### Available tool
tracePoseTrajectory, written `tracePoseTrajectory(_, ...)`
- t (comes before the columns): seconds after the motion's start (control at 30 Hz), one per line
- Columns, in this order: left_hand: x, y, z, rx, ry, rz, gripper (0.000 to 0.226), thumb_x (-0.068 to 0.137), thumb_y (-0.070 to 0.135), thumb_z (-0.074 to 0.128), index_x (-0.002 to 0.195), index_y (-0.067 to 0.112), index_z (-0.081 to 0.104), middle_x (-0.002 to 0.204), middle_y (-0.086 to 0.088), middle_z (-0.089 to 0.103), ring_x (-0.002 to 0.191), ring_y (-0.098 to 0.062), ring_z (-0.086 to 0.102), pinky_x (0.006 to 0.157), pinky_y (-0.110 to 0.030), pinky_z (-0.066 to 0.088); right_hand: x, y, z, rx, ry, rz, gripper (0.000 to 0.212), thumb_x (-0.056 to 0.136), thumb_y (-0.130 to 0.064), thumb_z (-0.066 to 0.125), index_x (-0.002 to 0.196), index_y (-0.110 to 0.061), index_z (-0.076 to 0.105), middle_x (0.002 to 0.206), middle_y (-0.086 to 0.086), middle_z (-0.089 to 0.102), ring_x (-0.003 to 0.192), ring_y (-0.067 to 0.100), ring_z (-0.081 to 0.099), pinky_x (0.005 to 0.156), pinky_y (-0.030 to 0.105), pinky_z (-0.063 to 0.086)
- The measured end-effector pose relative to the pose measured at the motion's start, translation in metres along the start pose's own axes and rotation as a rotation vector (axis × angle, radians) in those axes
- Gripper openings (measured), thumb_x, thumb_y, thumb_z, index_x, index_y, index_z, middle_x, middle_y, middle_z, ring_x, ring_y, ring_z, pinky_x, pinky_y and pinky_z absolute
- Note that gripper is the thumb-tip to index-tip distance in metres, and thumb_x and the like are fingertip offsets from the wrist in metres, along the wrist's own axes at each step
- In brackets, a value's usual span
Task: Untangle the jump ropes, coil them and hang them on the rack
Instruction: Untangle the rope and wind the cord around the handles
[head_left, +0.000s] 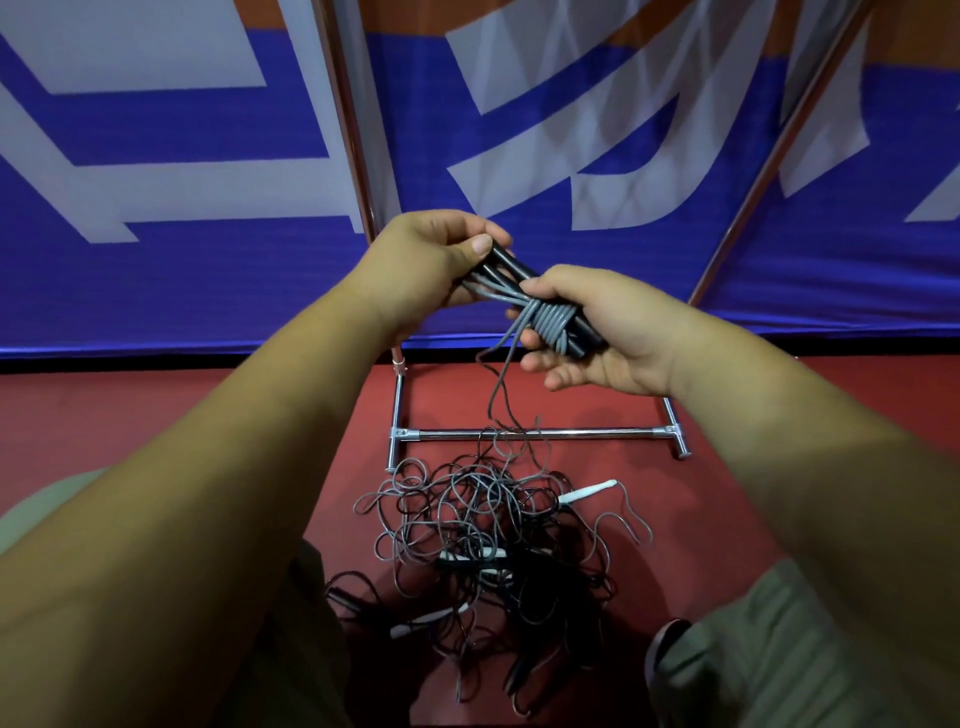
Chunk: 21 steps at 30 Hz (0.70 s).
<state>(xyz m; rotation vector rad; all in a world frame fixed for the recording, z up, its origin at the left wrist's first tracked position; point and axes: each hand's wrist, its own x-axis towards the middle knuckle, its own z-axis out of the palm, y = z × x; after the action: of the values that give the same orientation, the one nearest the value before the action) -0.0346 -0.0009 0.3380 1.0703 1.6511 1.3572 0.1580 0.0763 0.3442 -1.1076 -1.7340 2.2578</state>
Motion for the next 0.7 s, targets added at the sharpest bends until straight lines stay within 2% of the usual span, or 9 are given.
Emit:
tracePoseTrajectory(0.13,-0.002,0.001,0.002,-0.015,0.0,-0.004,0.02,0.108,0.008,0.054,0.112,0.008,0.074,0.111,-0.02,0.077,0.104,-0.025,0.077,0.09,-0.036,0.063,-0.001,0.002,-0.008,0.041,-0.042,0.06,0.029,0.103,-0.039,0.064,0.111,-0.013,0.073,0.084,0.003,0.072,0.078,0.019,0.072,0.069,0.034,0.058)
tracePoseTrajectory(0.2,-0.003,0.001,0.001,-0.051,-0.011,-0.005,0.02,0.108,0.007,0.054,0.114,0.007,0.074,0.113,-0.021,0.076,0.106,-0.028,0.076,0.091,-0.036,0.062,0.0,0.001,-0.009,0.064,-0.054,0.033,0.025,0.103,-0.036,0.065,0.111,-0.013,0.07,0.083,0.004,0.068,0.07,0.015,0.065,0.062,0.032,0.055)
tracePoseTrajectory(0.3,-0.002,0.001,0.003,-0.168,0.004,-0.027,0.023,0.11,0.013,0.054,0.123,0.003,0.07,0.121,-0.022,0.074,0.112,-0.029,0.074,0.091,-0.034,0.061,0.004,0.0,-0.007,0.107,-0.042,-0.05,0.016,0.105,-0.029,0.063,0.11,-0.014,0.06,0.077,0.003,0.06,0.056,0.01,0.045,0.044,0.022,0.037)
tracePoseTrajectory(0.33,-0.001,0.001,0.004,-0.255,0.004,-0.06,0.029,0.111,0.022,0.053,0.126,0.001,0.067,0.122,-0.022,0.074,0.114,-0.03,0.073,0.092,-0.035,0.061,0.005,0.0,-0.006,0.131,-0.033,-0.077,0.014,0.106,-0.027,0.061,0.11,-0.013,0.059,0.076,0.003,0.058,0.055,0.009,0.041,0.041,0.021,0.031)
tracePoseTrajectory(0.4,0.003,-0.003,0.005,-0.411,-0.056,-0.186,0.061,0.107,0.052,0.051,0.136,-0.001,0.058,0.121,-0.021,0.073,0.12,-0.033,0.07,0.101,-0.042,0.058,0.006,-0.001,-0.007,0.177,-0.014,-0.128,0.012,0.106,-0.024,0.06,0.109,-0.013,0.057,0.076,0.004,0.057,0.054,0.009,0.038,0.038,0.019,0.025)
tracePoseTrajectory(0.47,0.003,-0.012,0.004,-0.337,-0.268,-0.289,0.09,0.098,0.076,0.041,0.15,0.002,0.046,0.133,-0.013,0.07,0.131,-0.029,0.064,0.113,-0.048,0.048,0.006,-0.004,-0.009,0.19,0.013,-0.166,0.011,0.106,-0.023,0.06,0.102,-0.013,0.056,0.077,0.004,0.057,0.054,0.009,0.038,0.038,0.019,0.021)
tracePoseTrajectory(0.5,-0.001,-0.015,0.006,-0.23,-0.39,-0.311,0.089,0.097,0.078,0.035,0.151,0.008,0.047,0.137,-0.007,0.069,0.134,-0.025,0.062,0.116,-0.048,0.044,0.007,-0.005,-0.01,0.185,0.032,-0.178,0.012,0.106,-0.022,0.061,0.099,-0.014,0.056,0.077,0.005,0.057,0.053,0.009,0.038,0.038,0.019,0.02)
tracePoseTrajectory(0.6,-0.014,-0.019,0.01,-0.009,-0.623,-0.274,0.052,0.105,0.053,0.041,0.136,0.018,0.062,0.132,-0.005,0.073,0.125,-0.023,0.067,0.113,-0.047,0.045,0.007,-0.007,-0.014,0.158,0.075,-0.182,0.015,0.104,-0.021,0.062,0.11,-0.008,0.057,0.074,0.006,0.056,0.051,0.008,0.038,0.037,0.018,0.02)
tracePoseTrajectory(0.7,-0.015,-0.019,0.005,0.172,-0.675,-0.204,0.032,0.106,0.024,0.058,0.135,0.014,0.068,0.116,-0.015,0.076,0.095,-0.024,0.07,0.098,-0.041,0.055,0.006,-0.007,-0.019,0.121,0.116,-0.163,0.02,0.101,-0.023,0.065,0.115,-0.009,0.059,0.075,0.006,0.057,0.051,0.009,0.037,0.038,0.018,0.021)
